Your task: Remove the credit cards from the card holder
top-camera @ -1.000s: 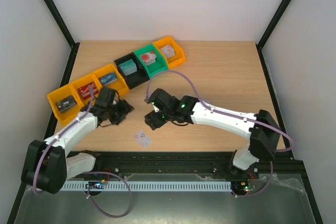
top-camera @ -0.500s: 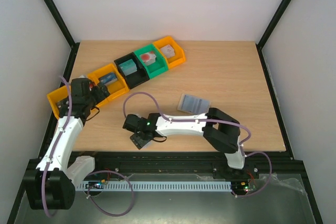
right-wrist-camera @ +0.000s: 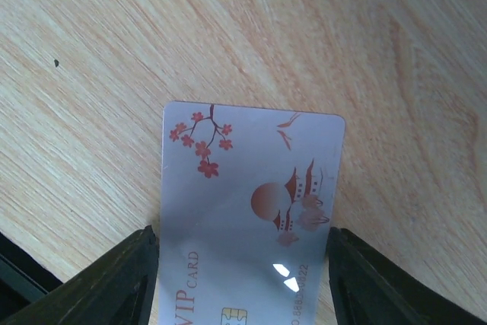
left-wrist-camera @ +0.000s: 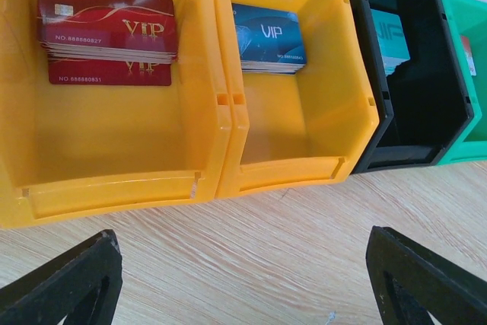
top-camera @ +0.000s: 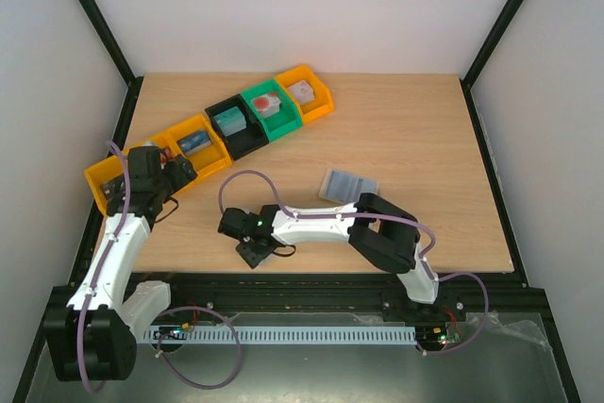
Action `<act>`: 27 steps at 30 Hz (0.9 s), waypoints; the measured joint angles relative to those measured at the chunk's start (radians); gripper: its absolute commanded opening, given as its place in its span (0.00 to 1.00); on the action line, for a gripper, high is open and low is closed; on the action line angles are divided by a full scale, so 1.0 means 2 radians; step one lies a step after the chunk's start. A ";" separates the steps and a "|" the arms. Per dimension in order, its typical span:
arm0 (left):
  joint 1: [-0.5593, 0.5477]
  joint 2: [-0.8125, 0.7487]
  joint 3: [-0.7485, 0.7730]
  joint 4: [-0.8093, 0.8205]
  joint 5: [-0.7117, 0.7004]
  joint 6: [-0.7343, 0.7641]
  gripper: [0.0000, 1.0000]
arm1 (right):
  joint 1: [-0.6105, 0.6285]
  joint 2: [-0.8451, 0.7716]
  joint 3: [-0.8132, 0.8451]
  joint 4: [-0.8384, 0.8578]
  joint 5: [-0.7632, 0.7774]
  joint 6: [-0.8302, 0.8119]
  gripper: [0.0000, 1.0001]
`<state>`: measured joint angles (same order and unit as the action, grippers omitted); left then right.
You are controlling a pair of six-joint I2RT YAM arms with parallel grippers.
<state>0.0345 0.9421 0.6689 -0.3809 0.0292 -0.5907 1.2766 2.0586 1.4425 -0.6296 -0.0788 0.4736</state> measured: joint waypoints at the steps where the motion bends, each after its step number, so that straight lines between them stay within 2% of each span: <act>1: 0.000 0.000 -0.001 0.000 0.000 0.000 0.89 | 0.000 0.001 0.002 -0.001 0.001 -0.002 0.57; 4: 0.002 0.000 -0.001 0.001 0.000 0.002 0.89 | 0.001 -0.003 -0.008 0.006 0.000 -0.011 0.45; 14: 0.006 0.000 -0.022 0.012 0.000 0.004 0.90 | 0.018 -0.071 -0.107 0.026 0.002 -0.006 0.45; 21: 0.009 0.000 -0.028 0.016 0.000 0.006 0.90 | 0.038 -0.096 -0.133 -0.023 0.013 0.005 0.53; 27: 0.012 -0.002 -0.035 0.019 0.001 0.008 0.90 | 0.040 -0.105 -0.084 -0.078 0.024 -0.012 0.72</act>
<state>0.0578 0.9390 0.5983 -0.3428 0.0303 -0.5739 1.3571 1.8484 1.2743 -0.7860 -0.0311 0.4488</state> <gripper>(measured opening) 0.901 0.643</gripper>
